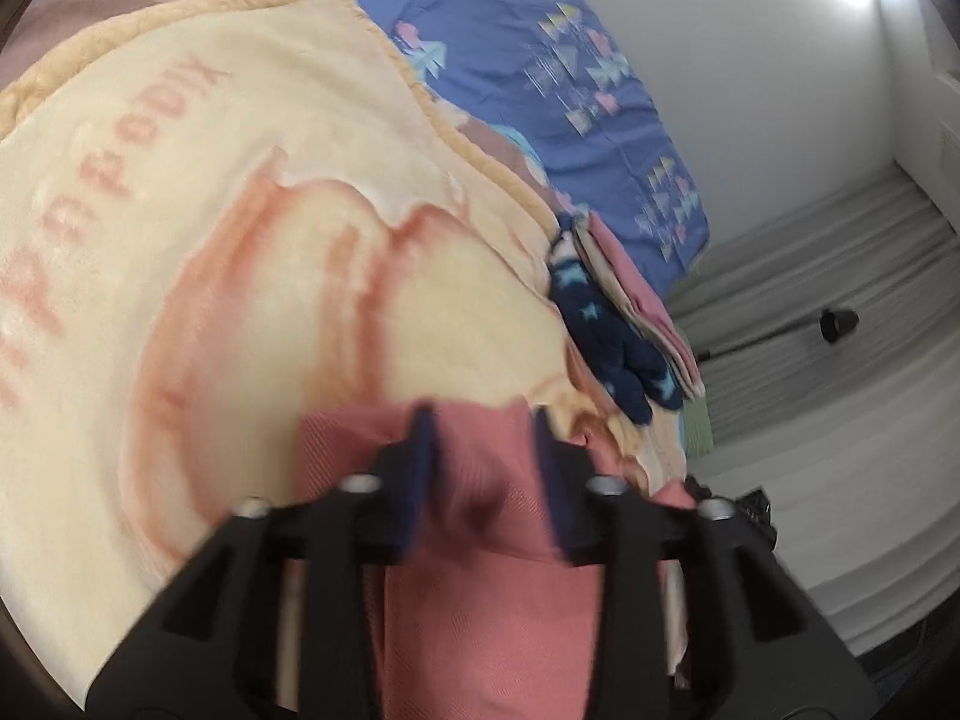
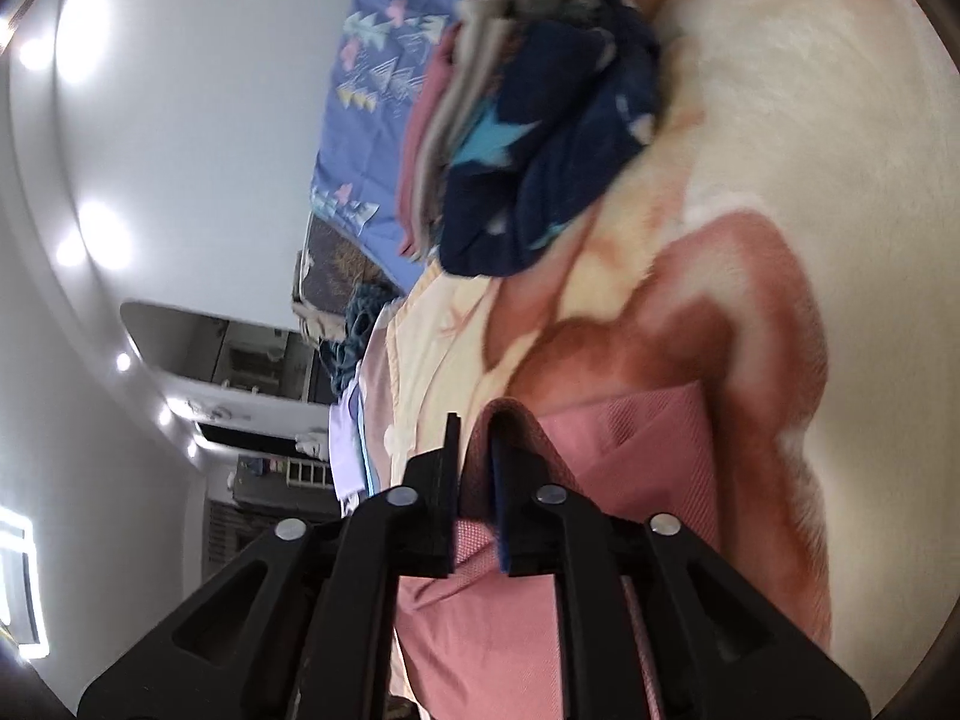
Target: Fold small clothes
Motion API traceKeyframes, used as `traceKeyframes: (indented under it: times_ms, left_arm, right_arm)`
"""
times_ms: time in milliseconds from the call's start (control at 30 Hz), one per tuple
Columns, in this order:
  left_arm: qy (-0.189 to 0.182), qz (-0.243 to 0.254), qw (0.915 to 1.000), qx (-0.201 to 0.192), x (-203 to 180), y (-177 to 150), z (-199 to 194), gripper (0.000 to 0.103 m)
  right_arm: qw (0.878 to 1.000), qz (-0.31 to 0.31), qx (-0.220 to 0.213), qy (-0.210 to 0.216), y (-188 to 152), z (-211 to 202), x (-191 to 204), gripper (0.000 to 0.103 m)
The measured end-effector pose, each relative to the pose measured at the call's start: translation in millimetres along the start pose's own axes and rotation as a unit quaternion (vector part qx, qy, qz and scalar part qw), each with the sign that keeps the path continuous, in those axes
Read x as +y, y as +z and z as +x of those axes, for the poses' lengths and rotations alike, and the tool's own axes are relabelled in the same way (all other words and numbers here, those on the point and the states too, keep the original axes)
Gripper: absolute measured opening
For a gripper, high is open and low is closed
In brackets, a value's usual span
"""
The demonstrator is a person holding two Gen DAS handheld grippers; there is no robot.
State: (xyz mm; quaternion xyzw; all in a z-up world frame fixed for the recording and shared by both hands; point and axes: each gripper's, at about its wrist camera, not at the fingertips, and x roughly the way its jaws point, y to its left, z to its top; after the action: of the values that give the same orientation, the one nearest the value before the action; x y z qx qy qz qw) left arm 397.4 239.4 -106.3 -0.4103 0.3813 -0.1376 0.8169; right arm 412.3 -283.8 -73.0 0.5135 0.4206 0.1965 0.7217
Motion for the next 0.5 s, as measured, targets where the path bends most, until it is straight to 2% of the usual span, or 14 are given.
traceKeyframes:
  times_ms: [33, 100, 167, 267, 500]
  left_arm:
    - [0.014, -0.001, 0.9997, -0.020, 3, 3, -5, 0.072]
    - [0.032, 0.005, 0.9980, -0.055, 8, 7, -17, 0.073]
    - [0.050, 0.006, 0.9965, -0.067, 12, 6, -28, 0.073]
    - [0.075, 0.034, 0.9946, -0.063, 5, -3, -42, 0.073]
    - [0.120, 0.117, 0.9845, -0.050, -24, -52, -80, 0.075]
  right_arm:
    - [1.000, 0.013, -0.015, 0.004, 2, -3, -7, 0.046]
    - [0.998, 0.033, -0.047, 0.026, 6, -13, -18, 0.058]
    - [0.997, 0.034, -0.062, 0.022, 7, -22, -22, 0.059]
    - [0.997, 0.016, -0.071, 0.006, -1, -38, -18, 0.059]
    - [0.997, -0.051, -0.045, -0.042, -45, -78, -3, 0.059]
